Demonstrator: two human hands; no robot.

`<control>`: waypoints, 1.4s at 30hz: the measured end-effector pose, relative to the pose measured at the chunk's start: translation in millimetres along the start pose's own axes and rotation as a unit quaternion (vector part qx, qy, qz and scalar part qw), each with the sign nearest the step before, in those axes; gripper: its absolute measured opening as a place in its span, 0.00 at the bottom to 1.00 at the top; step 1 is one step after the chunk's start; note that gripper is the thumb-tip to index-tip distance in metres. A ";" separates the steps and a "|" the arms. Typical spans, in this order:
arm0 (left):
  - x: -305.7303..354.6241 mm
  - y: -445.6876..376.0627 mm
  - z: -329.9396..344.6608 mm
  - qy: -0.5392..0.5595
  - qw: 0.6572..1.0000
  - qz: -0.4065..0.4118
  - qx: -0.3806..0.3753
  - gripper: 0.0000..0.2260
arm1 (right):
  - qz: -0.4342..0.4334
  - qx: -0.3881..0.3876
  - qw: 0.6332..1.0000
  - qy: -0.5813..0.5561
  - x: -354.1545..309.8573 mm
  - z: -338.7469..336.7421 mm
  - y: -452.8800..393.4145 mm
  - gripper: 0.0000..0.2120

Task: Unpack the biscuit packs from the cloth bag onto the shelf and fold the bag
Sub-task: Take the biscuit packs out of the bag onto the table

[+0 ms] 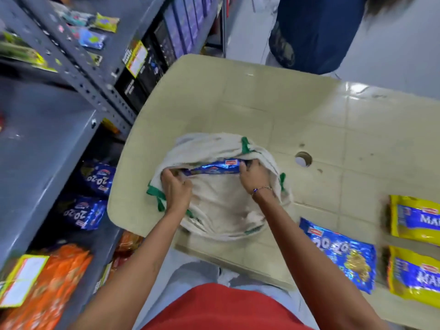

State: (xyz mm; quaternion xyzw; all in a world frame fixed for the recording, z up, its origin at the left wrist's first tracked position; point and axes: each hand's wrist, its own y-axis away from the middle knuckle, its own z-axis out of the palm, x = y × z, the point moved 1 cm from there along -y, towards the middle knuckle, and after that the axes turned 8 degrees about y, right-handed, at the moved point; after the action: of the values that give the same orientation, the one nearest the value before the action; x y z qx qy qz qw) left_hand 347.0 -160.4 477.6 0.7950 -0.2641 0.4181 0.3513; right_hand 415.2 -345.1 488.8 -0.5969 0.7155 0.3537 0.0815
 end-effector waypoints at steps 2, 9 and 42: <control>8.5 -15.5 -0.7 -0.015 1.000 0.006 -0.025 0.20 | 0.043 -0.011 0.999 -0.030 -9.1 2.5 -9.3 0.20; 32.8 -50.1 3.9 0.005 0.985 -0.089 -0.147 0.25 | 0.085 -0.015 0.996 -0.010 -20.9 4.0 -17.8 0.19; 85.9 60.4 66.1 0.020 0.846 -0.136 -0.515 0.27 | -0.109 -0.327 0.922 -0.177 58.9 -106.0 60.9 0.09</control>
State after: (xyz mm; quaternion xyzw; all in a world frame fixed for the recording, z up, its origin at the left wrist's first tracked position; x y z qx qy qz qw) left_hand 379.4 -259.9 544.5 0.5198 -0.3236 0.1857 0.7685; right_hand 375.9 -453.8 560.0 -0.5919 0.4645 0.6572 0.0453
